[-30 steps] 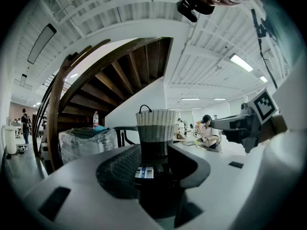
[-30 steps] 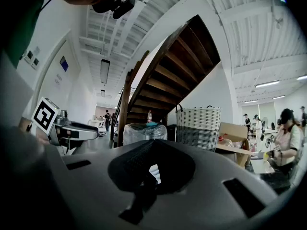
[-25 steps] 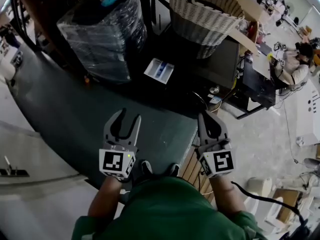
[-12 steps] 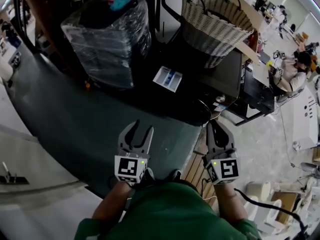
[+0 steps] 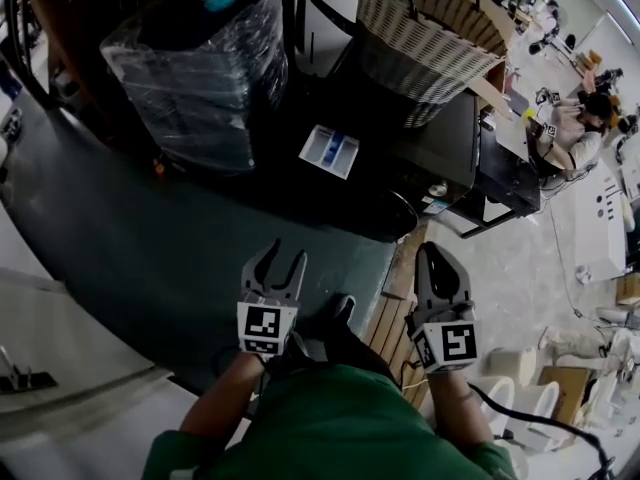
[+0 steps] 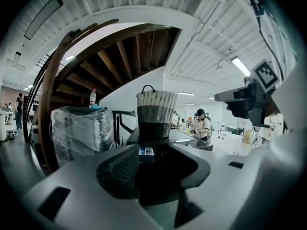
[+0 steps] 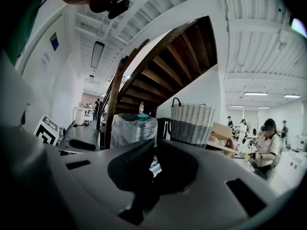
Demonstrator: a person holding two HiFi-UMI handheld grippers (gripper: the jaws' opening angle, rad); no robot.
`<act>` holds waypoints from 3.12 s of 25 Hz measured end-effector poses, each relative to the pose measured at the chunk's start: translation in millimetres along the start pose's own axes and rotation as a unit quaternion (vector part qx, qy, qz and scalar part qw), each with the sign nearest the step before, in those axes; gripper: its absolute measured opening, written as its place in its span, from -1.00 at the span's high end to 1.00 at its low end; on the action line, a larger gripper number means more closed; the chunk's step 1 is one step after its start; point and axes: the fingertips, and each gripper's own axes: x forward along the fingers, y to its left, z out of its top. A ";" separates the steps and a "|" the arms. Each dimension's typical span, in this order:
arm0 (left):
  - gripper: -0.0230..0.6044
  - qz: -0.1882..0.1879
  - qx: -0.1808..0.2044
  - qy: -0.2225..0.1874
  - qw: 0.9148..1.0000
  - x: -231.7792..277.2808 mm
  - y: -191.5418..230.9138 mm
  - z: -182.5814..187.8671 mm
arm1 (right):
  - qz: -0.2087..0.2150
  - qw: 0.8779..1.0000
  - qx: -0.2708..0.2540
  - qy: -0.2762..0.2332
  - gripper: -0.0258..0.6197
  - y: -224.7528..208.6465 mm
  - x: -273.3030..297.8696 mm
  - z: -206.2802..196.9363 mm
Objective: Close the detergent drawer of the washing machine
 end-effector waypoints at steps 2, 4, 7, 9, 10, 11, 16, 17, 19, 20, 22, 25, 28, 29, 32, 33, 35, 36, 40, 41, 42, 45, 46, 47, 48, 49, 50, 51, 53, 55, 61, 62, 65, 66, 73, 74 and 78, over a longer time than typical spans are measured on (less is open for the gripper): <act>0.31 0.001 -0.001 0.010 1.000 13.5 2.6 -8.9 | 0.003 1.000 0.003 -0.003 0.84 -5.4 10.4 -3.9; 0.31 0.005 -0.004 0.025 1.000 26.5 4.2 -17.4 | 0.011 1.000 0.009 -0.002 0.84 -12.0 23.9 -8.8; 0.31 0.010 -0.006 0.045 0.999 50.4 7.9 -28.6 | 0.027 0.999 0.022 -0.004 0.85 -26.1 51.3 -14.1; 0.31 0.011 0.001 0.058 0.998 70.1 11.3 -35.1 | 0.039 0.999 0.029 -0.006 0.85 -37.0 72.7 -15.6; 0.31 0.013 0.005 0.066 0.998 80.7 13.4 -38.1 | 0.046 0.998 0.032 -0.007 0.85 -43.1 83.3 -16.0; 0.31 0.016 0.007 0.072 0.997 91.9 16.0 -40.9 | 0.052 0.998 0.033 -0.008 0.84 -49.7 93.9 -16.1; 0.31 0.037 0.015 0.100 0.994 145.8 24.6 -52.2 | 0.082 0.996 0.037 -0.008 0.84 -84.2 141.1 -17.0; 0.31 0.040 0.017 0.107 0.993 155.2 24.9 -54.8 | 0.087 0.995 0.038 -0.010 0.85 -91.2 148.3 -16.6; 0.31 0.045 0.019 0.119 0.992 172.5 24.9 -60.5 | 0.091 0.995 0.042 -0.012 0.85 -105.4 159.8 -16.8; 0.31 0.047 0.019 0.126 0.991 180.5 24.6 -63.7 | 0.091 0.995 0.045 -0.011 0.84 -112.6 164.2 -17.8; 0.31 0.049 0.019 0.141 0.989 195.4 23.2 -72.7 | 0.092 0.994 0.052 -0.003 0.84 -125.4 170.7 -21.7; 0.31 0.049 0.020 0.164 0.985 216.9 22.5 -89.8 | 0.098 0.994 0.057 0.009 0.85 -140.1 178.3 -29.1; 0.31 0.048 0.019 0.186 0.981 234.5 25.1 -107.1 | 0.090 0.994 0.059 0.010 0.84 -153.1 180.7 -35.7; 0.31 0.049 0.019 0.193 0.980 239.6 26.7 -112.6 | 0.088 0.994 0.058 0.008 0.84 -156.7 181.2 -37.1; 0.31 0.048 0.019 0.211 0.976 254.0 31.9 -127.8 | 0.077 0.995 0.059 0.012 0.85 -166.6 183.6 -42.9; 0.31 0.047 0.018 0.216 0.975 258.3 33.8 -132.2 | 0.074 0.995 0.058 0.017 0.85 -168.7 184.4 -45.3; 0.31 0.045 0.012 0.222 0.974 265.9 37.6 -140.3 | 0.066 0.996 0.057 0.026 0.85 -171.3 186.8 -48.8; 0.31 0.043 0.008 0.225 0.973 269.0 39.3 -144.3 | 0.060 0.996 0.056 0.029 0.85 -172.4 188.5 -49.6; 0.30 0.023 0.002 0.236 0.972 281.1 43.6 -157.1 | 0.033 0.997 0.054 0.040 0.85 -172.3 195.8 -53.3; 0.30 0.017 0.002 0.238 0.971 284.3 44.5 -159.9 | 0.031 0.997 0.053 0.044 0.85 -169.6 197.0 -54.9; 0.30 0.011 0.002 0.241 0.971 287.7 45.6 -162.7 | 0.028 0.997 0.052 0.051 0.85 -166.7 197.8 -56.9; 0.30 -0.008 0.000 0.240 0.971 298.6 46.3 -167.9 | 0.010 0.994 0.055 0.093 0.85 -160.9 198.2 -64.5; 0.30 -0.014 -0.001 0.241 0.970 301.2 45.8 -167.8 | 0.004 0.993 0.055 0.100 0.85 -159.5 198.8 -65.0; 0.30 -0.018 -0.002 0.243 0.970 303.0 45.4 -167.6 | 0.000 0.993 0.054 0.103 0.85 -157.8 199.5 -64.8; 0.30 -0.023 -0.003 0.244 0.969 304.2 45.1 -168.0 | -0.003 0.993 0.051 0.107 0.85 -155.8 200.1 -64.8; 0.29 -0.025 -0.004 0.245 0.969 305.0 45.2 -168.6 | -0.005 0.992 0.049 0.112 0.85 -154.1 200.7 -65.3; 0.29 -0.027 -0.005 0.244 0.969 305.3 45.6 -169.0 | -0.008 0.992 0.048 0.117 0.85 -153.0 201.5 -65.8; 0.29 -0.028 -0.007 0.243 0.970 305.5 46.1 -169.2 | -0.011 0.992 0.047 0.120 0.85 -152.6 202.7 -66.1; 0.28 -0.029 -0.009 0.241 0.970 306.3 46.5 -169.5 | -0.019 0.991 0.049 0.125 0.85 -152.3 205.6 -66.6; 0.28 -0.033 -0.009 0.240 0.970 306.8 46.3 -169.3 | -0.026 0.990 0.049 0.129 0.85 -150.5 207.8 -66.0; 0.26 -0.040 -0.005 0.238 0.970 308.0 48.6 -172.5 | -0.032 0.989 0.043 0.139 0.85 -141.2 216.0 -63.9; 0.25 -0.041 -0.005 0.239 0.970 308.6 49.0 -176.0 | -0.031 0.989 0.042 0.141 0.85 -139.7 216.8 -64.8; 0.25 -0.048 -0.006 0.240 0.970 312.8 50.6 -175.9 | -0.031 0.988 0.040 0.142 0.85 -135.2 220.0 -64.7; 0.25 -0.050 -0.003 0.239 0.970 315.7 51.6 -172.7 | -0.034 0.988 0.041 0.144 0.85 -134.2 221.2 -64.2; 0.25 -0.061 0.005 0.232 0.971 341.5 53.9 -160.6 | -0.050 0.987 0.048 0.147 0.85 -131.1 226.4 -62.3; 0.25 -0.062 0.003 0.234 0.970 344.8 54.2 -160.3 | -0.052 0.987 0.049 0.145 0.85 -131.4 227.1 -62.0; 0.25 -0.067 0.004 0.232 0.970 358.8 55.5 -157.0 | -0.063 0.986 0.055 0.145 0.85 -133.9 227.3 -63.5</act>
